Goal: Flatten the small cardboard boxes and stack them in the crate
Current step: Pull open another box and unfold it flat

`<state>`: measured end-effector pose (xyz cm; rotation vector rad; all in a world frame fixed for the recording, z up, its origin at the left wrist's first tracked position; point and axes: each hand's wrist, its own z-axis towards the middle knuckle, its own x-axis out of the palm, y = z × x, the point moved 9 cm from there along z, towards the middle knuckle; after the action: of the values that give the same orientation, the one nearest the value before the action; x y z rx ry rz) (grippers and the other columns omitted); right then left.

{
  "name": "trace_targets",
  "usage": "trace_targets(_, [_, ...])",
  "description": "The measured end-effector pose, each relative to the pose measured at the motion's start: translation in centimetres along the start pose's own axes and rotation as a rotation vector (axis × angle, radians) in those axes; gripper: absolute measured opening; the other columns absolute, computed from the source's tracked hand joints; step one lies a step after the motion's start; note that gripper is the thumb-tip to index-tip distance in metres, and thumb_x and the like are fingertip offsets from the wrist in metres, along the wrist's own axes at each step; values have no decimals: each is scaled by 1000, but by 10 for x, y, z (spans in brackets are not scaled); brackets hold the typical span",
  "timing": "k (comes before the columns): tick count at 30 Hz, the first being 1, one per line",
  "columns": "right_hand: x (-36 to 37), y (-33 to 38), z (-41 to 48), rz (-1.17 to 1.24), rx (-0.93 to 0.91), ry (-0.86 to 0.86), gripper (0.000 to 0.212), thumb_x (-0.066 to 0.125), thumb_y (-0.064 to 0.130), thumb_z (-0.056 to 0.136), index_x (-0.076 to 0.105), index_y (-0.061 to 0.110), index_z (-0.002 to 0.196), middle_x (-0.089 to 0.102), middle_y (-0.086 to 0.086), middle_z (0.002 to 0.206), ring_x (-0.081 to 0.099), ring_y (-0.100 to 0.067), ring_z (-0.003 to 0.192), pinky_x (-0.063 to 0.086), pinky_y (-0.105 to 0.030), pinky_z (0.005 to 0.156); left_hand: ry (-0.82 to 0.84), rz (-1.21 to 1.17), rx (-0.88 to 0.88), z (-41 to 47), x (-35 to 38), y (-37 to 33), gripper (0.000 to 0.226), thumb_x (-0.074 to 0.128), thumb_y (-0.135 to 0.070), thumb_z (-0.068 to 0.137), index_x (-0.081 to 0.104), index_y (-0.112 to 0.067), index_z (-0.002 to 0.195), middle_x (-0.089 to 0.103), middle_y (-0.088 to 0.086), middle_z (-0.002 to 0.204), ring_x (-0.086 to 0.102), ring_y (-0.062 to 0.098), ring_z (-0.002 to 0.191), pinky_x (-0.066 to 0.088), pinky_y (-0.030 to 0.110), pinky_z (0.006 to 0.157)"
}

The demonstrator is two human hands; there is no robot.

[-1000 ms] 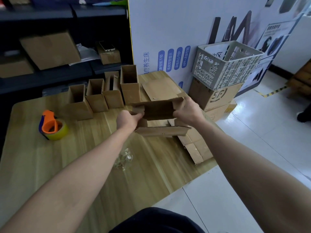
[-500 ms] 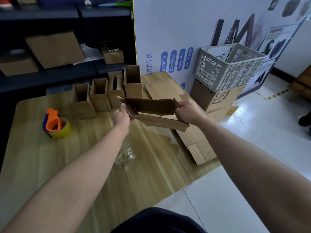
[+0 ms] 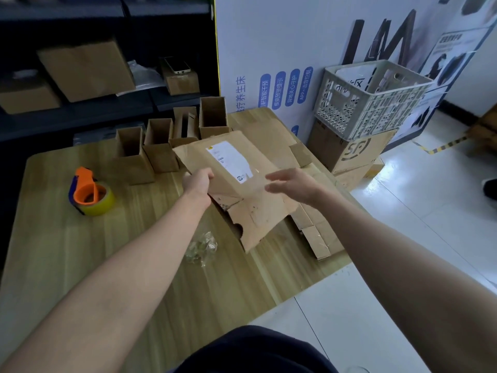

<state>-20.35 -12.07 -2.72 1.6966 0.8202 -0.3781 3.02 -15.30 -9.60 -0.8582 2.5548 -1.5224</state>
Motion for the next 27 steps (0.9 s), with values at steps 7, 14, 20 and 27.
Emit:
trace_targets(7, [-16, -61, 9, 143, 311, -163, 73, 54, 56, 88, 34, 13, 143, 44, -7, 141, 47, -25, 122, 41, -37, 94, 205, 53, -153, -5, 11, 19, 36, 53, -4, 73, 53, -9, 109, 57, 14, 100, 56, 26, 74, 52, 33, 61])
trace_targets(14, [-20, -85, 10, 329, 436, -219, 73, 58, 62, 82, 51, 8, 130, 56, -6, 116, 55, -22, 93, 44, -34, 75, 383, 58, -33, -18, 28, 18, 54, 61, -40, 88, 46, -16, 135, 62, 8, 125, 62, 26, 111, 54, 43, 88])
trace_targets(20, [-49, -79, 15, 612, 389, -422, 66, 65, 62, 77, 58, 12, 119, 58, 1, 111, 55, -21, 101, 45, -38, 91, 253, 63, -71, -13, 18, 11, 71, 36, -89, 68, 74, -35, 94, 69, -3, 114, 64, 17, 104, 49, 42, 90])
trace_targets(27, [-40, -68, 19, 589, 299, -189, 35, 64, 54, 82, 65, 20, 85, 67, -3, 98, 62, -21, 89, 49, -35, 71, 246, -42, -173, -13, 27, 13, 72, 44, -84, 71, 72, -23, 96, 75, 1, 86, 67, 24, 87, 47, 38, 61])
